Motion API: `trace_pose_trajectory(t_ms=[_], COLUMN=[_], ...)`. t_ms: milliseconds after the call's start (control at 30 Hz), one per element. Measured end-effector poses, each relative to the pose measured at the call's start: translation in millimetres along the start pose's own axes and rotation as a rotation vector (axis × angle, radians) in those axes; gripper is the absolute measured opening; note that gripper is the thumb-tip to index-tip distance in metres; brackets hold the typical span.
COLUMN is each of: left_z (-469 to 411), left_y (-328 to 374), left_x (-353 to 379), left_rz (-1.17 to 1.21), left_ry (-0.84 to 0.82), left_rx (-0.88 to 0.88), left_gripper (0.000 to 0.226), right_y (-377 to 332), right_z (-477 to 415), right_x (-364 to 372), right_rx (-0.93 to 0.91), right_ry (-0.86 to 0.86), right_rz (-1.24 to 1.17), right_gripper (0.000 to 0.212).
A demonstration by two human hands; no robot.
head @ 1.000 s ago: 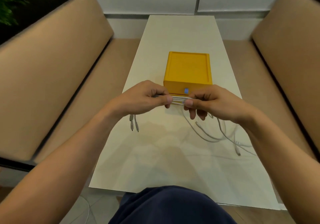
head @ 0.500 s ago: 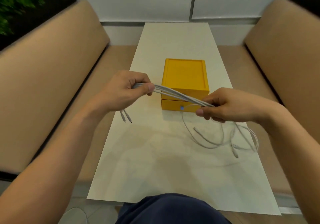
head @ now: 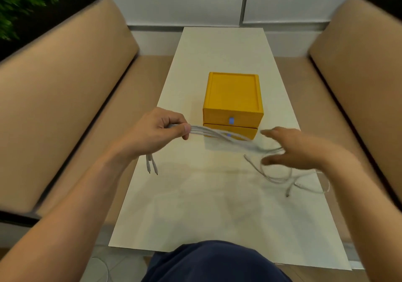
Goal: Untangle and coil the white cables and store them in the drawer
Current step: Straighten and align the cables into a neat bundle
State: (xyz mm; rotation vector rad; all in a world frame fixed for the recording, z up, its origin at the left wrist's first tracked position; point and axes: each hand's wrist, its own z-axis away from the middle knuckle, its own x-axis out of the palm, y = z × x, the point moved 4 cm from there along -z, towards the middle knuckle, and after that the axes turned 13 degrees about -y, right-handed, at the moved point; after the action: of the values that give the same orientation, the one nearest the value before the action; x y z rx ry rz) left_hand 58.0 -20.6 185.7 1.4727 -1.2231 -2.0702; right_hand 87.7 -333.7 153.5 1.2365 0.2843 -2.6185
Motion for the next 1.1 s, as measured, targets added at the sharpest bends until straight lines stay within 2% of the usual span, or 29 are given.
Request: trace_pose_trajectory(t_ms=[33, 100, 167, 300, 400, 533, 700, 833, 933, 1100], left_z=[0.1, 1.0, 2.8, 7.7, 10.7, 14.2, 16.5, 15.9, 15.6, 6.8], left_y=[-1.6, -2.2, -0.3, 2.7, 0.1, -4.5, 2.6, 2.7, -1.9, -8.3], left_x=[5.4, 13.2, 14.7, 6.1, 0.5, 3.7, 4.4, -1.4, -4.8, -7.8], left_rz=[-0.015, -0.044, -0.05, -0.014, 0.008, -0.011, -0.06, -0.108, -0.092, -0.089], left_ry=[-0.027, -0.066, -0.091, -0.078, -0.05, -0.109, -0.094, -0.059, -0.03, -0.027], left_rx=[-0.004, -0.007, -0.002, 0.011, -0.008, -0.059, -0.064, -0.06, -0.065, -0.087], left_gripper=[0.026, 0.026, 0.026, 0.024, 0.025, 0.027, 0.022, 0.023, 0.025, 0.03], right_y=[-12.0, -43.5, -72.3, -100.2, -98.5, -87.4, -78.7, -83.7, -85.9, -85.3], right_z=[-5.3, -11.3, -14.9, -18.7, -11.6, -1.2, 2.3, 0.6, 2.6, 2.3], right_x=[9.2, 15.5, 15.6, 10.9, 6.3, -7.7, -20.3, -21.7, -25.8, -19.5], right_rx=[-0.109, -0.316, -0.456, -0.623, -0.713, -0.717, -0.707, -0.613, -0.578, -0.636], right_ry=[0.0, 0.129, 0.187, 0.122, 0.083, 0.054, 0.139, 0.12, 0.197, 0.163], right_rz=[-0.096, -0.29, -0.432, -0.595, -0.712, -0.751, -0.841, -0.594, -0.518, -0.763], right_gripper=[0.09, 0.097, 0.083, 0.023, 0.023, 0.015, 0.017, 0.019, 0.026, 0.031])
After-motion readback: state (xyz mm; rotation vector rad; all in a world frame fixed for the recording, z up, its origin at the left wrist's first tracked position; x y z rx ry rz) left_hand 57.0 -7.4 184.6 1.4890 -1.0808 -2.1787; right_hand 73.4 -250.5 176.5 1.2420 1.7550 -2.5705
